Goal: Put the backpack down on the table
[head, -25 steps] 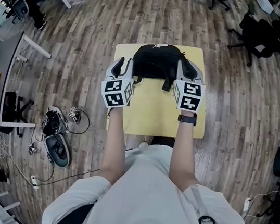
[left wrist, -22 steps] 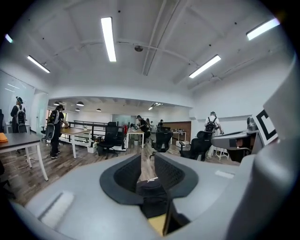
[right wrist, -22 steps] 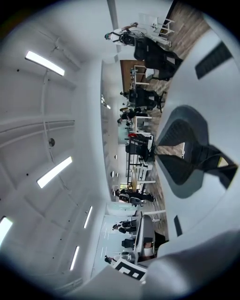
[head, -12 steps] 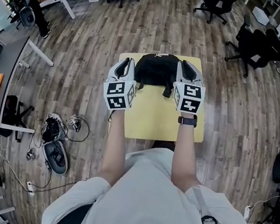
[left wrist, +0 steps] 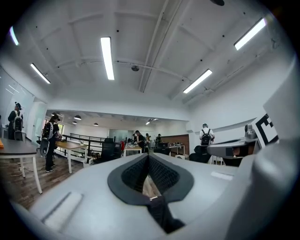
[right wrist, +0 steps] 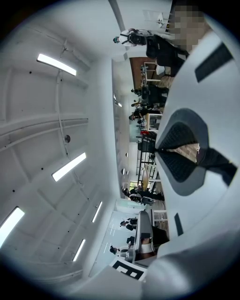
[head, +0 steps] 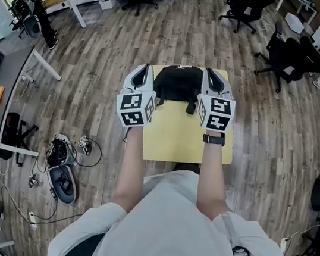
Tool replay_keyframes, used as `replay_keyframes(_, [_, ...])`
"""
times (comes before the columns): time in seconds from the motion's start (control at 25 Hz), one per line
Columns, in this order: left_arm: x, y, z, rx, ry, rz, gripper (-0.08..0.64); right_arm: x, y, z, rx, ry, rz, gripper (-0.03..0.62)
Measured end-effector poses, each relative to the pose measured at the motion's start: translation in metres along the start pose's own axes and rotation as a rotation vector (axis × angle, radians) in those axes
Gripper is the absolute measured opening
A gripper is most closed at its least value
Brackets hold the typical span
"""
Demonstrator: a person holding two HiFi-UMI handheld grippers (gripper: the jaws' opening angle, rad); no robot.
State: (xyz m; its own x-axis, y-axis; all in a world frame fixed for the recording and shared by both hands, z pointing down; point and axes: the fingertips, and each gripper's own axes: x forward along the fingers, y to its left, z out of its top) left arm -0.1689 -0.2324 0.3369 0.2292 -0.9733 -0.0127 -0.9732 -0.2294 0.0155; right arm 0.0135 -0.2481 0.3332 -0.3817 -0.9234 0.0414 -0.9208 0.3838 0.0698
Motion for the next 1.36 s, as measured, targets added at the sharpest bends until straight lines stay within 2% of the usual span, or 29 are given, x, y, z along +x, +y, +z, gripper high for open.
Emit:
replay_keyframes(0.44, [-0.008, 0.001, 0.017, -0.004, -0.032, -0.001, 0.011, -0.006, 0.003, 0.017, -0.013, -0.023, -0.009, 0.015])
replay_keyframes(0.84, [-0.008, 0.003, 0.013, 0.000, -0.019, 0.005, 0.011, -0.012, -0.002, 0.023, -0.027, -0.049, -0.058, 0.011])
replay_keyframes(1.36, [-0.010, -0.007, 0.018, 0.006, -0.033, -0.007, 0.011, -0.020, -0.007, 0.023, -0.026, -0.049, -0.063, 0.011])
